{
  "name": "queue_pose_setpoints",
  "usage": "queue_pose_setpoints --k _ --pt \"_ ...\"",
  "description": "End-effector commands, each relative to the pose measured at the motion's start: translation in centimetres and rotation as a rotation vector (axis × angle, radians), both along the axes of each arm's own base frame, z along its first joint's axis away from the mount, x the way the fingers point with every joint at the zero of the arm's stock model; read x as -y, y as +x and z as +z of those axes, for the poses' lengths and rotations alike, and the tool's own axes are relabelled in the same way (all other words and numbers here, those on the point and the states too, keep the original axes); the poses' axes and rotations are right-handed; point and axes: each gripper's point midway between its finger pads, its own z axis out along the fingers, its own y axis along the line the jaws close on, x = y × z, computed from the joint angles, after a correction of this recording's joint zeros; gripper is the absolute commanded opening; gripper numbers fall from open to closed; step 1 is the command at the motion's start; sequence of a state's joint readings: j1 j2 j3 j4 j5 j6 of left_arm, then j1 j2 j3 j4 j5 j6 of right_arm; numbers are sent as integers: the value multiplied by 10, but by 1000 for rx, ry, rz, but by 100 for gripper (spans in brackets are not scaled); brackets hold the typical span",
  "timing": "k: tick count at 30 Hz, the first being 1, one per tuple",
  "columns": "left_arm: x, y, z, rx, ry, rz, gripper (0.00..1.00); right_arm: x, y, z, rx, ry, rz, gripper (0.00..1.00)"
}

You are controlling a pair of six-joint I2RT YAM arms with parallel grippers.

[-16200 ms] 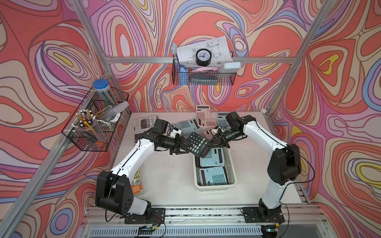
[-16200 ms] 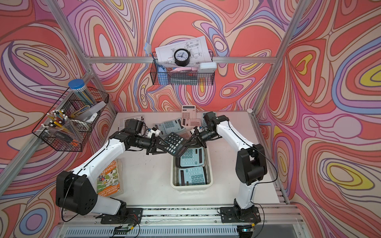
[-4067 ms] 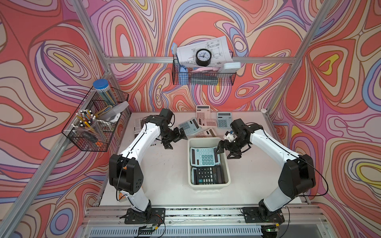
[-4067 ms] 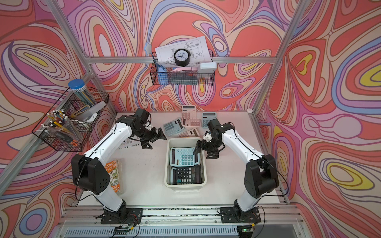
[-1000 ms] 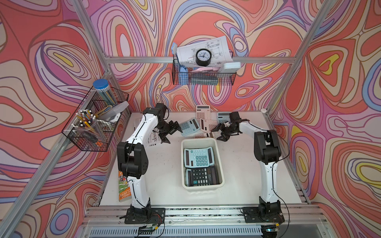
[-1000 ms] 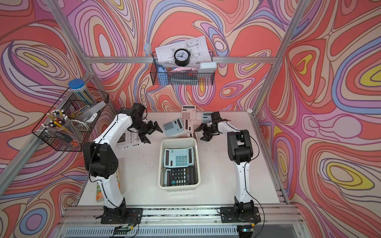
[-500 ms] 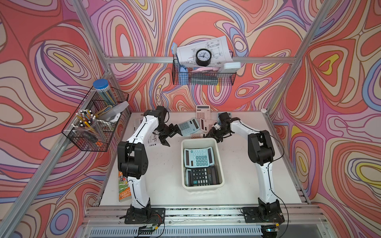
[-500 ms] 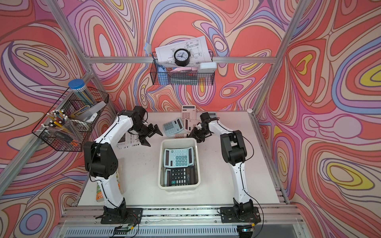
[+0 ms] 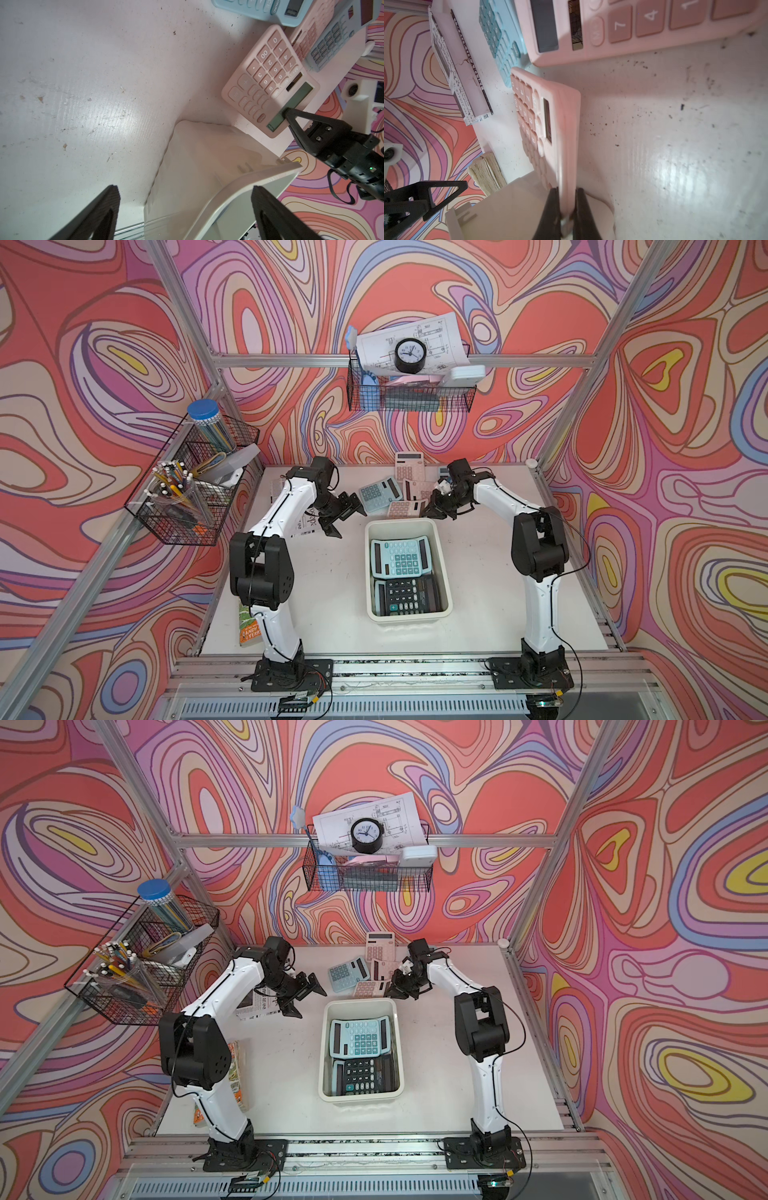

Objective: Put the calculator in the storage box
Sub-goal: Pick up the calculator at the center of the board, then place the calculator in the storage box.

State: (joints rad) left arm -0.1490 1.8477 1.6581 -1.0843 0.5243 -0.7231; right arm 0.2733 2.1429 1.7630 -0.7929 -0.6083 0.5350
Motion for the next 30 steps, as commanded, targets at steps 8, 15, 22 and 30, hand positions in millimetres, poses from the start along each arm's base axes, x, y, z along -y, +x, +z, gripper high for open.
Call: queue_pose_setpoints --k 8,15,22,30 --pt "5 -2 30 62 -57 16 93 36 -3 64 177 -68 -106 0" --pt "25 6 48 109 -103 -5 94 42 1 101 238 -17 -158 0" --pt "40 15 63 167 -153 -75 94 13 -13 123 225 160 -11 0" --pt "61 19 68 212 -291 -139 91 -11 -44 139 157 366 142 0"
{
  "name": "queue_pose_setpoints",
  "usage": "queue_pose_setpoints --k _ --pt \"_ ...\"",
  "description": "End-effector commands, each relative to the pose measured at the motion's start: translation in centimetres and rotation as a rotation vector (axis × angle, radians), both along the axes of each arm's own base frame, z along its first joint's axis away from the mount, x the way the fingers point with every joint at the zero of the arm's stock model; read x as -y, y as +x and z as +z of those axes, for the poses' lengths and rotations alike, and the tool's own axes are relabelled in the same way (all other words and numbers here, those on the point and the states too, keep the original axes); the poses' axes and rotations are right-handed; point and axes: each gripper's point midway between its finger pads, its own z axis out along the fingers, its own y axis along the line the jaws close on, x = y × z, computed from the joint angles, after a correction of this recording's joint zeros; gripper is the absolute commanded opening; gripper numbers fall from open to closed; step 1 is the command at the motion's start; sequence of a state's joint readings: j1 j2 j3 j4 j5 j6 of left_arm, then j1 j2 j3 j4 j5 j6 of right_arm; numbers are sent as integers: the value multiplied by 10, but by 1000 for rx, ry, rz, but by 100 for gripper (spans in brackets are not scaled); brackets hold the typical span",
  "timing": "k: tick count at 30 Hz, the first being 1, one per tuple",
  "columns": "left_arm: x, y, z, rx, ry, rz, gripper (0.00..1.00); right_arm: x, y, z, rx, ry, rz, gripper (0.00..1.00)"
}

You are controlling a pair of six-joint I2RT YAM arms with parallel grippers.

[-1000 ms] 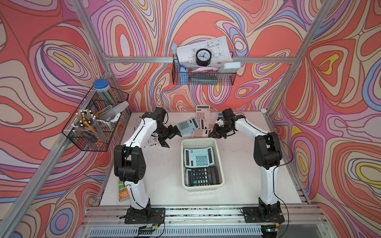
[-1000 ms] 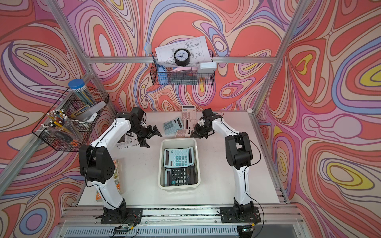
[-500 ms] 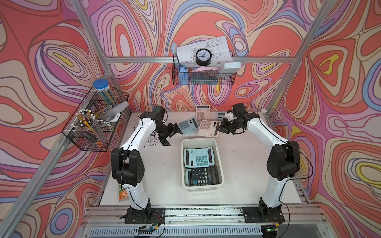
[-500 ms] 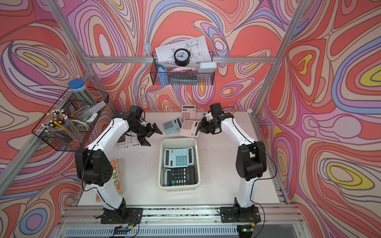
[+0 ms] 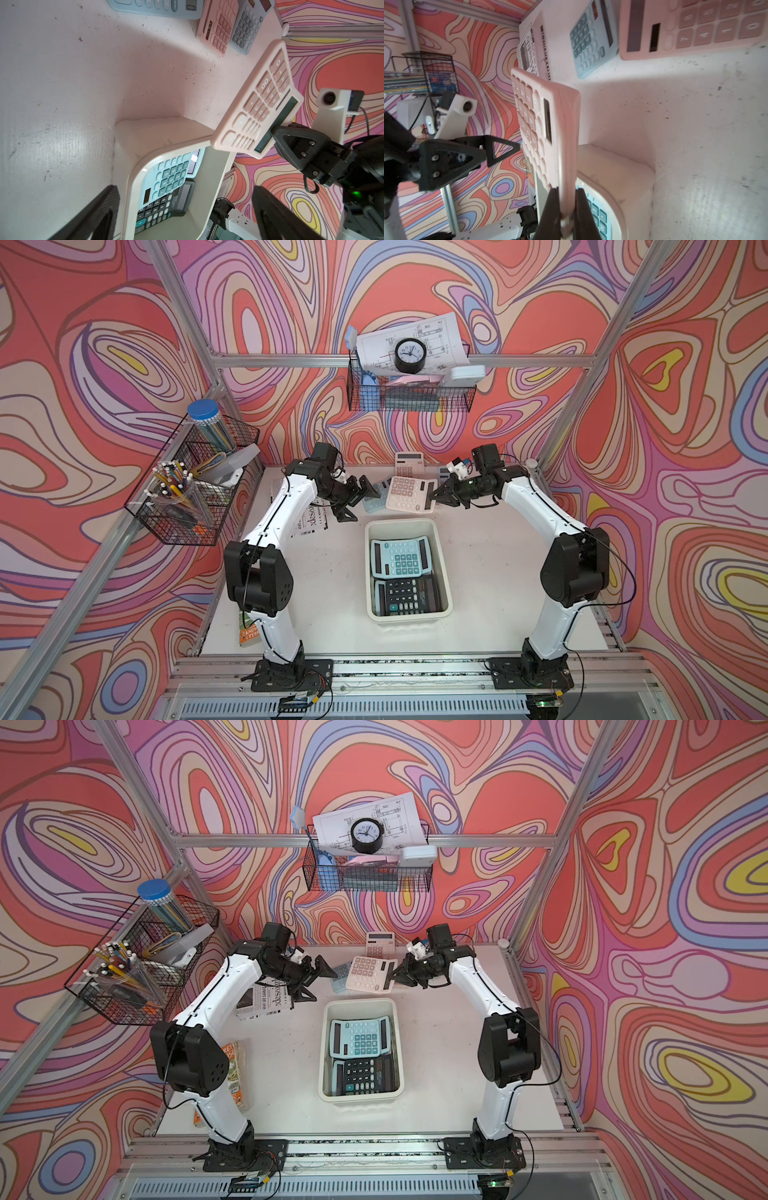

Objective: Put the calculator in the storage box
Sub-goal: Place the calculator in the storage box.

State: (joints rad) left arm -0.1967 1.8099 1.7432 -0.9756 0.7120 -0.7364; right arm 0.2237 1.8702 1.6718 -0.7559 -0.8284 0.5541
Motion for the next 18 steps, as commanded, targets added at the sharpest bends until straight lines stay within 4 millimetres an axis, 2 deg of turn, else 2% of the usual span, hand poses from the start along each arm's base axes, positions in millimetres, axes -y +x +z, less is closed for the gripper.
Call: queue_pose_setpoints --k 1,5,10,12,14,15,17,18 --pt "14 5 3 24 -97 -52 90 -15 -16 19 6 126 117 0" --pt "32 12 10 17 -243 -69 79 -21 -31 15 -41 149 178 0" --pt "42 18 12 -3 -345 -83 61 -30 -45 10 -73 144 238 0" --pt "44 18 10 -15 -365 -91 49 -34 -48 11 -76 148 253 0" --pt "46 18 8 -28 -375 -96 29 -36 -50 12 -74 149 263 0" --pt "46 17 8 -30 -378 -96 24 -37 -50 12 -73 148 264 0" --pt "46 17 6 -38 -384 -90 6 -36 -49 12 -70 144 261 0" --pt "46 18 7 -37 -389 -85 2 -36 -48 12 -68 144 259 0"
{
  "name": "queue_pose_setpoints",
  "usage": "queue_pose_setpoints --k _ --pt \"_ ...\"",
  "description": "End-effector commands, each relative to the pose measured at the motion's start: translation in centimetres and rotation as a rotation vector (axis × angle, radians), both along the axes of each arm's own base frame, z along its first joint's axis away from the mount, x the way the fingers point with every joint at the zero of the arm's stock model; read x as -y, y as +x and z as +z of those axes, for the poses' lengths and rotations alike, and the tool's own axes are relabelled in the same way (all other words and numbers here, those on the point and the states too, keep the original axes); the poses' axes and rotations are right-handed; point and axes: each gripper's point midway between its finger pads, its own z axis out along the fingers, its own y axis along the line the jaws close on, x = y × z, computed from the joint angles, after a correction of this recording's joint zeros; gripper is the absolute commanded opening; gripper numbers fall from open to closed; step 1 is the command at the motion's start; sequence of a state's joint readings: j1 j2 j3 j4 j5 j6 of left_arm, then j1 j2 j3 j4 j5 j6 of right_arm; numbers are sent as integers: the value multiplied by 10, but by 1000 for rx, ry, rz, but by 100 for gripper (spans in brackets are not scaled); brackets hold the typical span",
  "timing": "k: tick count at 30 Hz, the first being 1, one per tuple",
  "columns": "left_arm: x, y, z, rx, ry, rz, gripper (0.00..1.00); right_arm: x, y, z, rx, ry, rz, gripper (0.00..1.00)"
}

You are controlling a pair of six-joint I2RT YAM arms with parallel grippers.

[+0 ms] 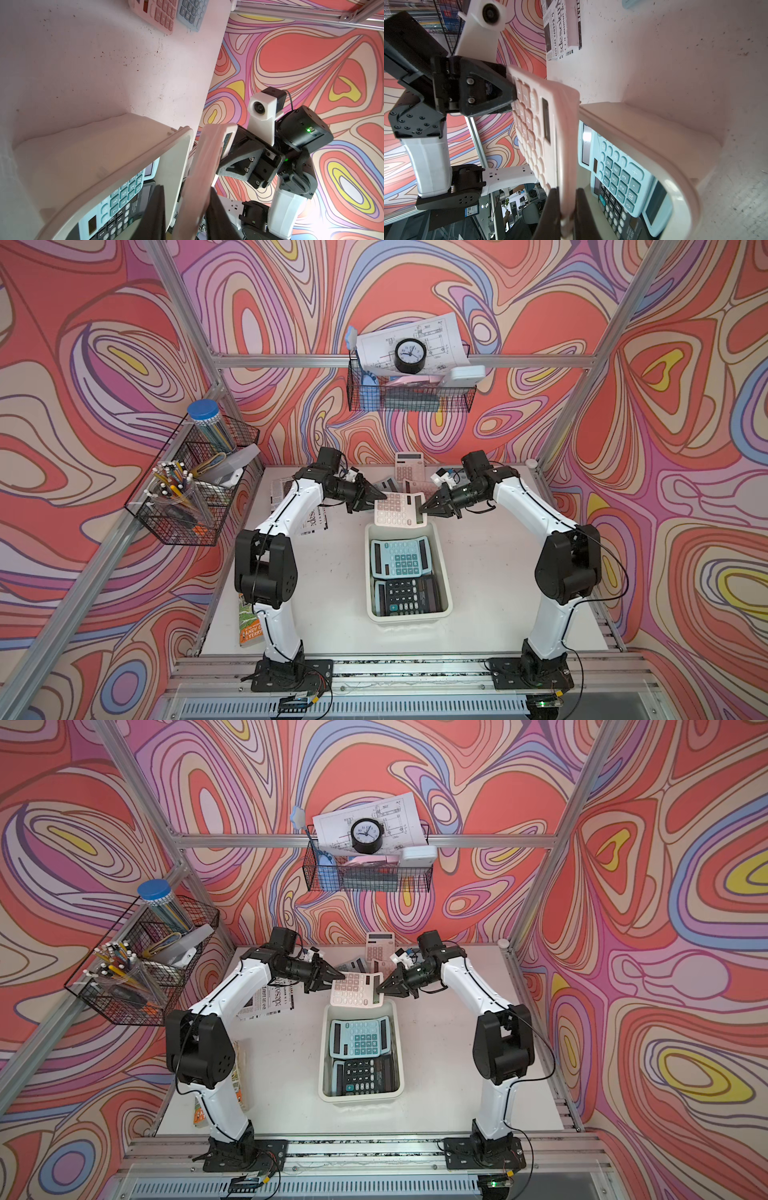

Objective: Put the calculator in the storage box
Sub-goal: Place the calculator in the storage box.

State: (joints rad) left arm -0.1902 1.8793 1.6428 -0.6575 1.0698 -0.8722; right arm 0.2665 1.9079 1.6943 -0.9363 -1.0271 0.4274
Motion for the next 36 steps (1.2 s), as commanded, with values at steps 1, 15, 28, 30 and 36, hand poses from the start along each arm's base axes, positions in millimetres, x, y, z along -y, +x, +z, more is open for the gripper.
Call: queue_pose_setpoints --k 1,15,28,30,36 --pt "5 3 1 -14 -40 11 0 -8 1 12 53 44 43 0" --pt "-6 35 25 32 -129 315 0 -11 27 25 68 54 -69 73" --pt "9 59 40 48 -140 581 0 -23 75 50 23 212 -269 97" --pt "10 60 39 50 -141 602 0 -27 79 53 16 233 -285 96" --pt "16 67 38 47 -163 636 0 -39 85 45 -33 255 -319 88"
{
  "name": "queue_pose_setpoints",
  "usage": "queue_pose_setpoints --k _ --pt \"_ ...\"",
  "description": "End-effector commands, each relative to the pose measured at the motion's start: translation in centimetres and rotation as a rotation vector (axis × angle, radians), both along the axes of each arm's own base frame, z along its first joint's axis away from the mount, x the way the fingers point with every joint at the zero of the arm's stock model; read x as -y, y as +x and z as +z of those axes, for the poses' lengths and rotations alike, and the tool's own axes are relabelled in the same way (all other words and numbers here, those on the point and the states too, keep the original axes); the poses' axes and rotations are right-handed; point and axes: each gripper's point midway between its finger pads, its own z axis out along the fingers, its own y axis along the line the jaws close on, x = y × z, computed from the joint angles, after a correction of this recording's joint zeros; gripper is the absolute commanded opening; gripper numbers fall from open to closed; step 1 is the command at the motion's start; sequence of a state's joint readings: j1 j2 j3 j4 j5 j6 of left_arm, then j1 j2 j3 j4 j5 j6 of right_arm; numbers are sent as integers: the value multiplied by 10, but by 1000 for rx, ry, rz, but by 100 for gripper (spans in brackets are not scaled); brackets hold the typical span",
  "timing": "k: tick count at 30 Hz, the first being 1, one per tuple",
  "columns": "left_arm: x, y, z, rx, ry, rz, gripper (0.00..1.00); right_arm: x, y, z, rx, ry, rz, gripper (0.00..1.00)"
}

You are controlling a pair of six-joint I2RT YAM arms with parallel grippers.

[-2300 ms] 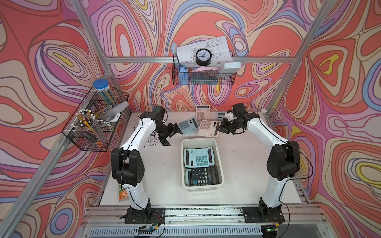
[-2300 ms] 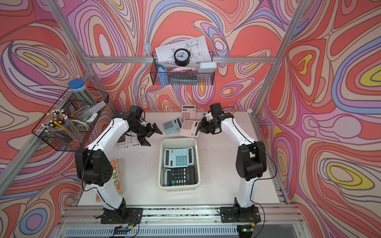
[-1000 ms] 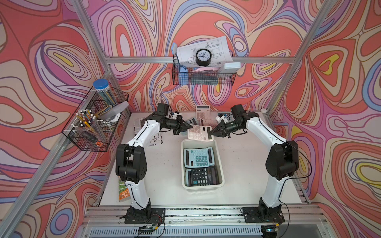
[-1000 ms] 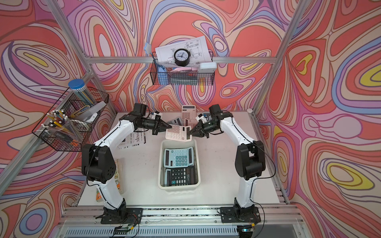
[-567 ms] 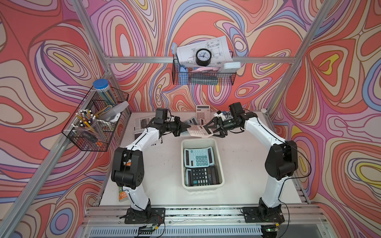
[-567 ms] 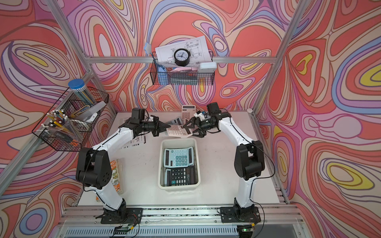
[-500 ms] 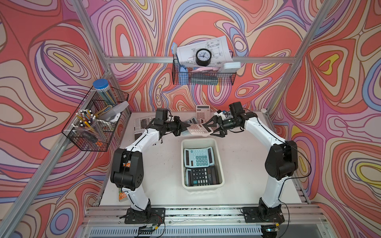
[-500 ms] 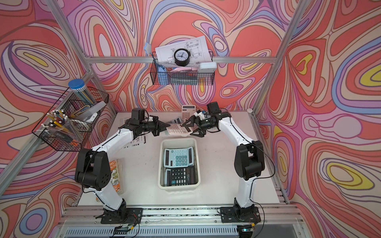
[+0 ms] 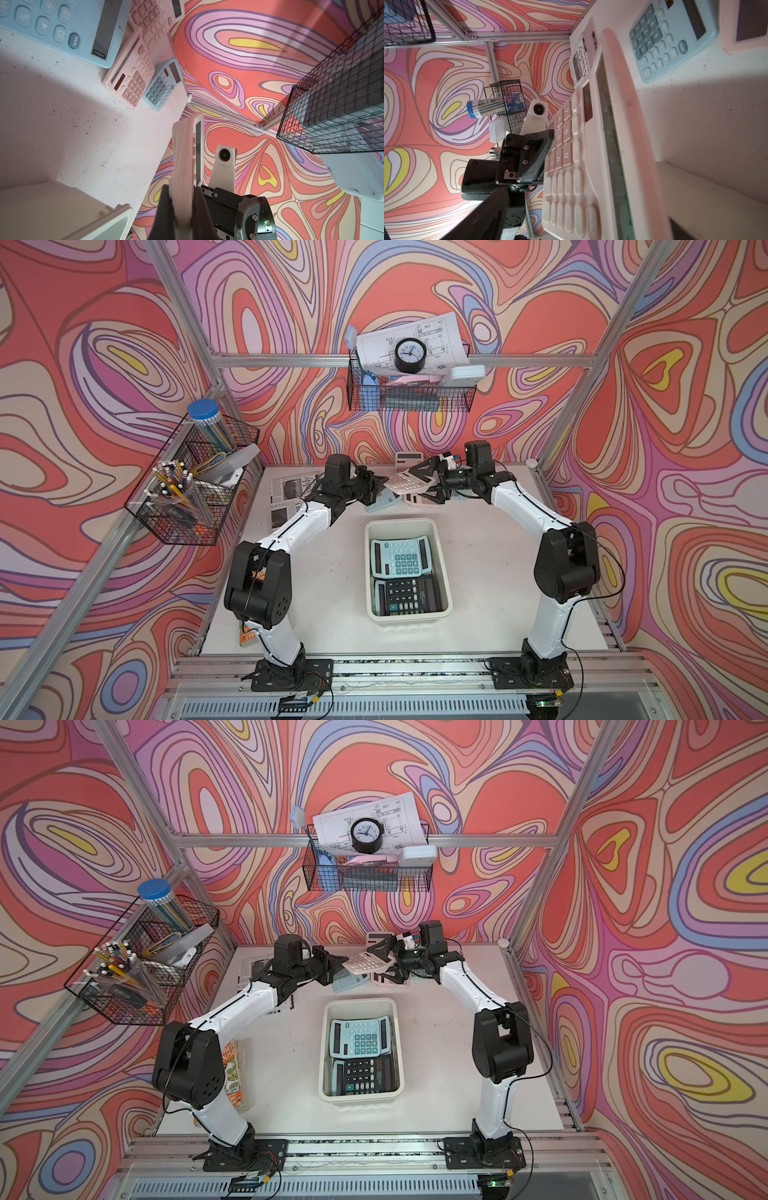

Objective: Put the calculator in the storage box
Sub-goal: Place the calculator in the storage box.

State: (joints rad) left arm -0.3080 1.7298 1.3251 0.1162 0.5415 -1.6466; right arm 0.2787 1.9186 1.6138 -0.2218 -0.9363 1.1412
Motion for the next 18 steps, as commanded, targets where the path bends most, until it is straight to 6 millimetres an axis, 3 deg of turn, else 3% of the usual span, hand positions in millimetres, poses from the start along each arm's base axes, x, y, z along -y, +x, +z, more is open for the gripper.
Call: queue_pose_setpoints --k 1,6,14,17,18 --pt "10 5 18 52 -29 24 0 -22 1 7 1 60 16 88" --pt "12 7 14 50 -38 45 0 -30 3 3 -32 75 -1 83" --pt "10 6 5 33 -30 57 0 -36 8 7 -34 93 -22 44" --pt "11 7 3 28 -30 52 0 -36 9 6 -37 93 -25 36" --pt "11 7 4 28 -30 49 0 -36 10 6 -36 95 -27 40"
